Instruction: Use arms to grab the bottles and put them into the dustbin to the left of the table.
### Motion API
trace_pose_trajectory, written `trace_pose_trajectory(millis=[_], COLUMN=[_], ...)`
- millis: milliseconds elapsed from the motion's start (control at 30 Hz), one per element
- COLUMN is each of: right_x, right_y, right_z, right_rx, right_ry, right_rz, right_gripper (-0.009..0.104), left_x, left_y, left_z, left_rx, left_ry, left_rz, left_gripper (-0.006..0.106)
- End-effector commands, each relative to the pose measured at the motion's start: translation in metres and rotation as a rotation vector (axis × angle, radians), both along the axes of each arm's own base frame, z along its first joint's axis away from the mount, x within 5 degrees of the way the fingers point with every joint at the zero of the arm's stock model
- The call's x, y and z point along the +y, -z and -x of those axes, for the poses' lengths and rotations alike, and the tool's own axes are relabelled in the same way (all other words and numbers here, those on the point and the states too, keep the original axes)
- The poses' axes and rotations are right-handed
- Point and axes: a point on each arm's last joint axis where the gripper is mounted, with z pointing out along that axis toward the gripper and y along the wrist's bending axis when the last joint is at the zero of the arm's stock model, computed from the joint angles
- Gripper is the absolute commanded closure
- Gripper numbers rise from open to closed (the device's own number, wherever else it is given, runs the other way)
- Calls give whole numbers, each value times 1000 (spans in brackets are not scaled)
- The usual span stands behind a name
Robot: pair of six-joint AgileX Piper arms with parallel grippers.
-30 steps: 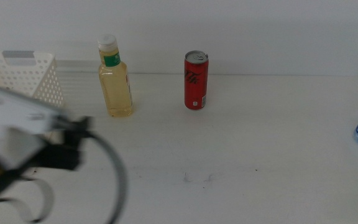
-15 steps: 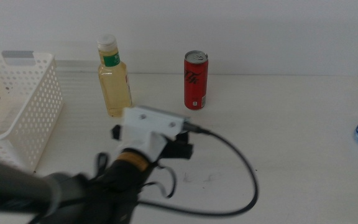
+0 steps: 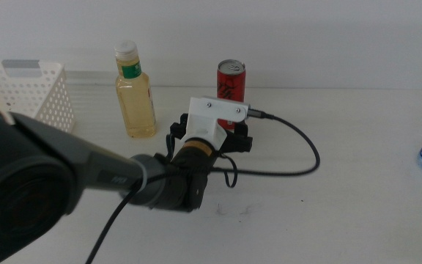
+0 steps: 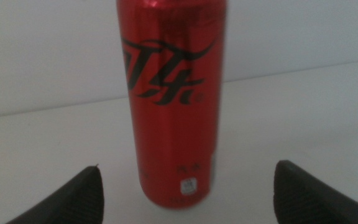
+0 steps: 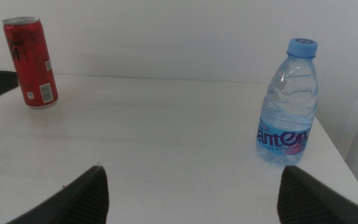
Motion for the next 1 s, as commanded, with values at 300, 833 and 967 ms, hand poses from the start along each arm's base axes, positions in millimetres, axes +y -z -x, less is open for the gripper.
trace_pose_trajectory(millis=[300,833,967], right_x=[-1,-1,-1], right_y=[0,0,0], right_z=[0,0,0], right_rx=[-6,-6,-6], right_ry=[9,9,9], right_rz=[12,12,12], right_gripper=[3,3,3], left_x=[-4,-24,-24], left_y=[15,44,42], left_z=[-58,-91,-96], left_rx=[-9,-59,-106], left_ry=[30,19,6], left_rz=[-34,1,11], left_gripper=[7,7,11])
